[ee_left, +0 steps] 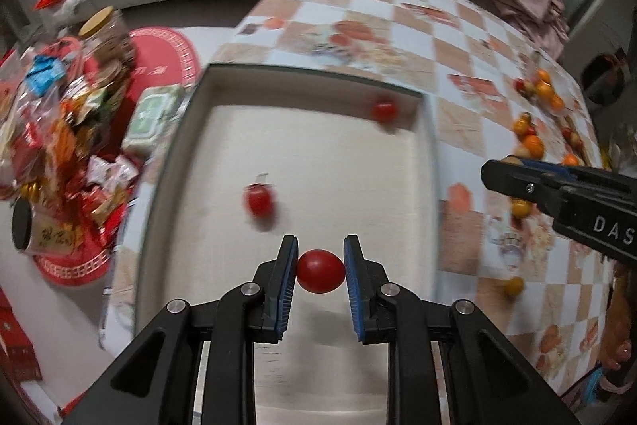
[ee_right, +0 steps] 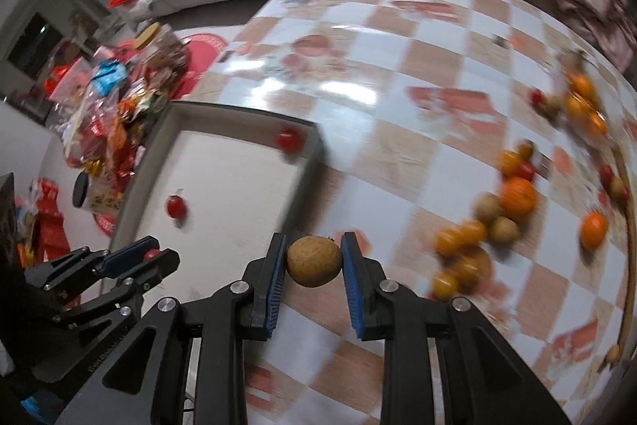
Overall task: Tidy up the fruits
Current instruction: 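Carry the tomato and kiwi into the white tray and open both tools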
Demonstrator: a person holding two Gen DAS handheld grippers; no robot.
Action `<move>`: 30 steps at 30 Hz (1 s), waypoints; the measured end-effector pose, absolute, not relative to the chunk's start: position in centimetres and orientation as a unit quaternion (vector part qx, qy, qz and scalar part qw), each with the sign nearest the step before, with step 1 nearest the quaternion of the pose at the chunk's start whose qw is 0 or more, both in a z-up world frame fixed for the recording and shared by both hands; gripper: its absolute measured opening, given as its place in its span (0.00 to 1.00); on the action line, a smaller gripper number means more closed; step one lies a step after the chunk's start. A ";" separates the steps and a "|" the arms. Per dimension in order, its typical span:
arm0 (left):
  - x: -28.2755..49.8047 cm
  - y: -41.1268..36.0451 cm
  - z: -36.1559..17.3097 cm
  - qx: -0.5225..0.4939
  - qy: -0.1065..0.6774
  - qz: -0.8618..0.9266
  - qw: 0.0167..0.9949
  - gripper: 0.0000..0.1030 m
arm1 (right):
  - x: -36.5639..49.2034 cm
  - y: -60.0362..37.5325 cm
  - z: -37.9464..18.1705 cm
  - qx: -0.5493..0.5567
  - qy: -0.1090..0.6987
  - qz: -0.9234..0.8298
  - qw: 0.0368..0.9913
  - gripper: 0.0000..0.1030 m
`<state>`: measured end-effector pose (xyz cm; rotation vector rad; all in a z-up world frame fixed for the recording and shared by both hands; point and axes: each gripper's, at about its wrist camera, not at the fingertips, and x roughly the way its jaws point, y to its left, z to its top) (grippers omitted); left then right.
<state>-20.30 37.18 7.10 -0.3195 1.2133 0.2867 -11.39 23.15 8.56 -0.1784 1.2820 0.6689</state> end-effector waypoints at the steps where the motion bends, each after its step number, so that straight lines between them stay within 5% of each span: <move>1: -20.6 37.8 6.8 -0.151 0.566 0.140 0.798 0.25 | -11.5 24.1 8.5 -0.086 0.585 0.312 0.744 0.29; 30: -21.4 41.8 2.2 -0.139 0.591 0.179 0.774 0.25 | -10.6 33.8 1.9 -0.174 0.600 0.305 0.718 0.30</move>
